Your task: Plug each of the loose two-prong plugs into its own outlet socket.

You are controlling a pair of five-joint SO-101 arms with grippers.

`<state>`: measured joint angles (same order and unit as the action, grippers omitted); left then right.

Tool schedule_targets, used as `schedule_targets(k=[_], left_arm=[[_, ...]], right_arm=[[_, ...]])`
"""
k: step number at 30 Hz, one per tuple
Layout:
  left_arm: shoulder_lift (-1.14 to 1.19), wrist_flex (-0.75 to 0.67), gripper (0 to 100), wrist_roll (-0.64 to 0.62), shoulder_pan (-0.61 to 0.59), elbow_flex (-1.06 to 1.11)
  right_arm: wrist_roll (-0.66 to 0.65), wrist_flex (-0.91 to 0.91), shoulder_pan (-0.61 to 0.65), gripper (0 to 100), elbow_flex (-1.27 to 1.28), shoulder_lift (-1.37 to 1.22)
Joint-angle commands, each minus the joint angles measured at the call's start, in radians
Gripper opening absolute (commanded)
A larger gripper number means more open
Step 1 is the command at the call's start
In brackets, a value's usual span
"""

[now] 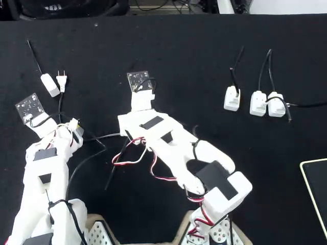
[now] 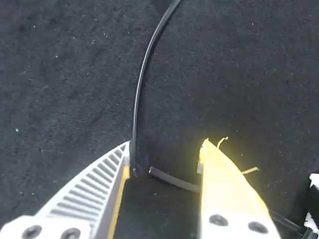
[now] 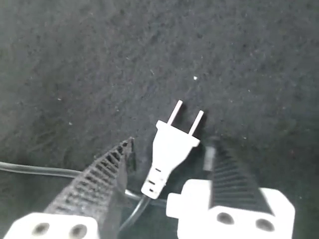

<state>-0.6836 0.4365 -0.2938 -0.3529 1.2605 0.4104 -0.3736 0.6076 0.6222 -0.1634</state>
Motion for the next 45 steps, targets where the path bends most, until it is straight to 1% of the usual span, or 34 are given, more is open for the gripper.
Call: schedule_targets(k=[1,3,7,17,19,21,24,26,32,36,38,40,42,43,44,45], left_arm=[[-0.025,-0.011,22,-0.012,-0.005,-0.004],[-0.025,-0.011,22,-0.012,-0.007,-0.005],[-0.025,-0.011,22,-0.012,-0.005,-0.005],[-0.026,-0.011,22,-0.012,-0.005,-0.007],[-0.026,-0.011,22,-0.012,-0.005,-0.007],[-0.026,-0.011,22,-0.012,-0.005,-0.007],[-0.026,-0.012,22,-0.012,-0.007,-0.008],[-0.026,-0.012,22,-0.012,-0.007,-0.008],[-0.026,-0.014,22,-0.011,-0.007,-0.008],[-0.026,-0.014,22,-0.011,-0.007,-0.007],[-0.026,-0.014,22,-0.011,-0.007,-0.005],[-0.026,-0.014,22,-0.011,-0.007,-0.005],[-0.026,-0.011,22,-0.011,-0.008,-0.005],[-0.026,-0.011,22,-0.011,-0.008,-0.005],[-0.026,-0.011,22,-0.011,-0.008,-0.005],[-0.026,-0.012,22,-0.011,-0.008,-0.005]], right_arm=[[0.005,-0.011,-0.02,5.4,-0.077,-0.012],[0.005,-0.032,-0.018,6.0,-0.104,-0.031],[0.005,-0.13,-0.014,13.7,-0.189,-0.076],[0.003,-0.284,-0.014,14.0,-0.397,-0.209],[0.003,-0.344,-0.015,10.5,-0.437,-0.229],[0.002,-0.39,-0.02,1.6,-0.463,-0.236],[0.0,-0.456,-0.026,1.5,-0.486,-0.205],[-0.026,-0.512,-0.049,1.1,-0.513,-0.148],[-0.269,-0.764,-0.17,1.1,-0.682,0.074],[-0.486,-0.954,-0.269,1.1,-0.866,0.153],[-0.638,-1.022,-0.319,1.1,-0.947,0.165],[-0.855,-1.079,-0.368,1.1,-0.99,0.162],[-1.086,-1.145,-0.408,1.1,-0.978,0.16],[-1.18,-1.194,-0.422,1.1,-0.96,0.162],[-1.247,-1.247,-0.431,1.1,-0.932,0.163],[-1.278,-1.292,-0.436,1.1,-0.898,0.165]])
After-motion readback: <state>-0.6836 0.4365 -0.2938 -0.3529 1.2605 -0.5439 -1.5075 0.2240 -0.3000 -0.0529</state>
